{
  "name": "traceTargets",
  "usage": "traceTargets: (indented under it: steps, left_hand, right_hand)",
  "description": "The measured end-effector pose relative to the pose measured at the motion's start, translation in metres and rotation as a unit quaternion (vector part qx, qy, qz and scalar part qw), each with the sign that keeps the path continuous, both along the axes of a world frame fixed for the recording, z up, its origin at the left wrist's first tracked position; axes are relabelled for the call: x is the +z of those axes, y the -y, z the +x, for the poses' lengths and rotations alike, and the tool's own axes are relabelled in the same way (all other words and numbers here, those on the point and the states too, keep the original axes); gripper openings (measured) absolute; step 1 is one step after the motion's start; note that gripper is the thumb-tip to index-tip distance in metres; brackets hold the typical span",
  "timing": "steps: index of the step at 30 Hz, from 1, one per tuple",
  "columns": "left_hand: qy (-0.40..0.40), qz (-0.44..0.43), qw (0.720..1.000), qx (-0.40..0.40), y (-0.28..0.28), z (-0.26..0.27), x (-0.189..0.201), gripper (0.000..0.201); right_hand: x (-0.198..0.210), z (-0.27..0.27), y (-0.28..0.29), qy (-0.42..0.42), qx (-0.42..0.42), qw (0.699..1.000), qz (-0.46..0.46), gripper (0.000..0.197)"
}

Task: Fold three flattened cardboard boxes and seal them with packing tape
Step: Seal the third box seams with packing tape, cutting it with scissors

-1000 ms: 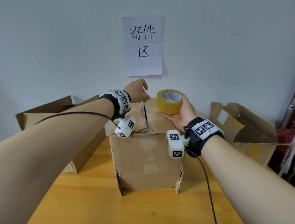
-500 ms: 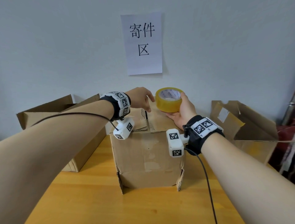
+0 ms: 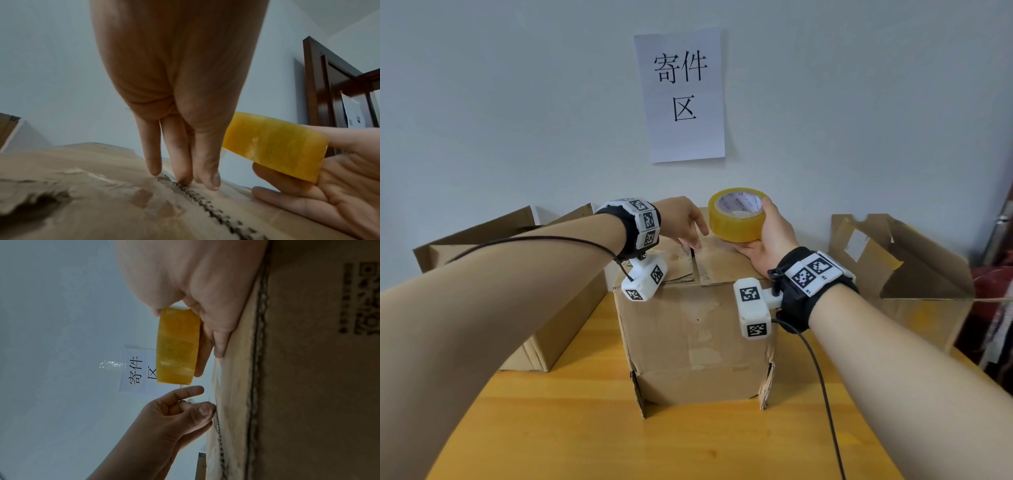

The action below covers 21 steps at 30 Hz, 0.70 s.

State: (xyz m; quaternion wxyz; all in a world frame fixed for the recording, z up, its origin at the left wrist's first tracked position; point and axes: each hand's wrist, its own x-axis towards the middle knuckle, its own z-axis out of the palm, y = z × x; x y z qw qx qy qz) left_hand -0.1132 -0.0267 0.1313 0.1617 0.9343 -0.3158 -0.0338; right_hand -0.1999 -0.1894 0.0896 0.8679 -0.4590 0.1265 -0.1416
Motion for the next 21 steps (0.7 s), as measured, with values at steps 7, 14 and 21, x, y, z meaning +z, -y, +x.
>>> traceTargets:
  steps: [7, 14, 21]
  left_hand:
    - [-0.014, 0.004, 1.000, 0.009, 0.001, -0.001, 0.000, 0.018]
    - [-0.044, 0.031, 0.998, 0.012, -0.005, -0.003, 0.001, 0.019]
    - [-0.086, 0.036, 0.996, 0.008, -0.012, -0.017, 0.010, 0.023]
  right_hand:
    - [0.000, 0.003, -0.001, -0.004, -0.003, 1.000, -0.005, 0.048]
    - [0.000, 0.001, -0.003, -0.002, -0.002, 1.000, -0.014, 0.048]
    - [0.003, -0.005, -0.005, -0.010, 0.002, 0.999, -0.034, 0.046]
